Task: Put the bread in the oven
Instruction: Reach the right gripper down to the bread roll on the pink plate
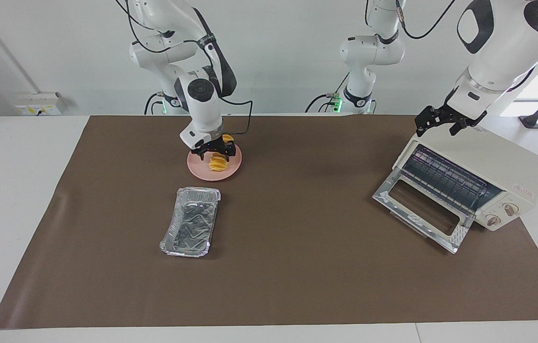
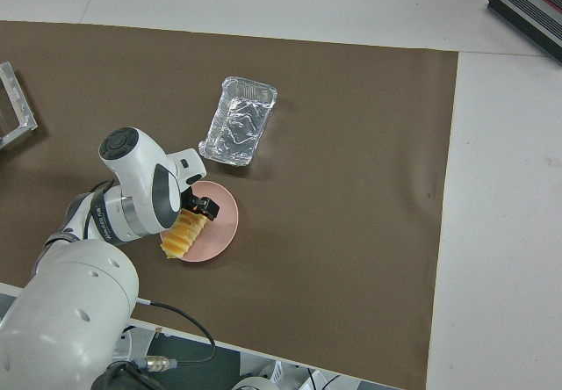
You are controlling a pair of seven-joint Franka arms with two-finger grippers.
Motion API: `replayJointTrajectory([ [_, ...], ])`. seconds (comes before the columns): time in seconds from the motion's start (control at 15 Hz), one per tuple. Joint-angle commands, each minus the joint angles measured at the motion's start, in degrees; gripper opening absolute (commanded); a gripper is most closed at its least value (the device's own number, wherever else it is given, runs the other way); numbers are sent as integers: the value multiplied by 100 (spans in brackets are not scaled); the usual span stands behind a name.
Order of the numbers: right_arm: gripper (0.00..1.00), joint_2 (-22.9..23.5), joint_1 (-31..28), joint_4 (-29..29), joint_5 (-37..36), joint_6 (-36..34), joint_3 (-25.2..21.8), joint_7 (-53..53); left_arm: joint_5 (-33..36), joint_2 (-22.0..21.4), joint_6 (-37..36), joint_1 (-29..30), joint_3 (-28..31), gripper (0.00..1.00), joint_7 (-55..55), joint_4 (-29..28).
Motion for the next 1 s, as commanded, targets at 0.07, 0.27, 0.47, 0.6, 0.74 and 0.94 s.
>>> replayJointTrajectory([
  [0.07, 84, 31, -13, -88, 237, 249, 11, -178, 33, -160, 17, 53, -17, 100, 80, -161],
  [0.27, 22, 40, 171, -124, 246, 451, 11, -134, 33, -160, 17, 53, -17, 100, 80, -161],
  [0.47, 0, 101, 189, -115, 246, 566, 11, -29, 33, -160, 17, 53, -17, 100, 80, -161],
  [0.6, 0, 119, 181, -97, 246, 557, 11, -29, 33, -160, 17, 53, -17, 100, 80, -161],
  [0.74, 0, 154, 84, -10, 255, 496, 2, -212, 33, -169, 17, 53, -17, 100, 80, -161],
  [0.94, 0, 215, 75, 673, 264, -440, -6, -266, 33, -169, 17, 53, -17, 100, 80, -161],
])
